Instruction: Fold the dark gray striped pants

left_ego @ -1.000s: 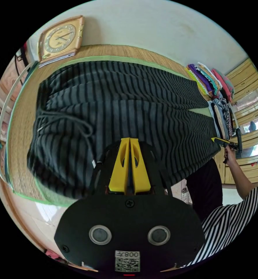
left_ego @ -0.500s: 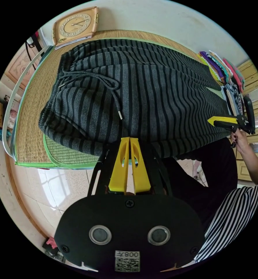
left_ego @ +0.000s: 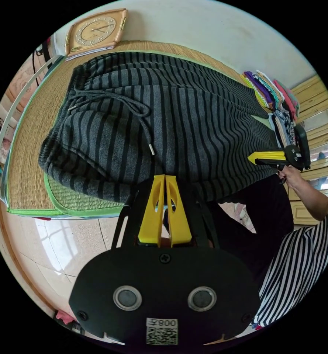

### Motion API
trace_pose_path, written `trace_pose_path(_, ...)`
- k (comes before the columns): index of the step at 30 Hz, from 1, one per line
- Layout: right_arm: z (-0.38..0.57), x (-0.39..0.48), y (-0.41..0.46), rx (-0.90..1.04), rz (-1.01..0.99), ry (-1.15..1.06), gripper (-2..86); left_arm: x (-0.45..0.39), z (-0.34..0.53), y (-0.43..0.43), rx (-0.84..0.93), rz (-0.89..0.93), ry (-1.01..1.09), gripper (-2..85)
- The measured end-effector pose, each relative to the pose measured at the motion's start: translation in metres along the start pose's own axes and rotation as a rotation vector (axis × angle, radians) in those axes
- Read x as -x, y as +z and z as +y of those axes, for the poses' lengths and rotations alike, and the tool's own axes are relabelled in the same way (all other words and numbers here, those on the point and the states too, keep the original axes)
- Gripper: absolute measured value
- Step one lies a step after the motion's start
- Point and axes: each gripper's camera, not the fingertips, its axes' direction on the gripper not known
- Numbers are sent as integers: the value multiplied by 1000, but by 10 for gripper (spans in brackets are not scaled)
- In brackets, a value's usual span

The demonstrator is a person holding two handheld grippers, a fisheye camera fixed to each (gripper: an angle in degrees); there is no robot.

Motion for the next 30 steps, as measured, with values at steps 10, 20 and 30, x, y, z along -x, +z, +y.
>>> trace_pose_path(10, -26, -67, -15, -39, -285, 147, 2, 47, -35, -76, -254, 378, -38, 5)
trace_pose_path(20, -91, -128, -53, -235, -264, 222, 21, 55, -158, -136, -233, 170, 53, 65)
trace_pose_path(30, -212, -168, -78, -296, -113, 108, 89, 50, -255, -188, -118, -152, 53, 106)
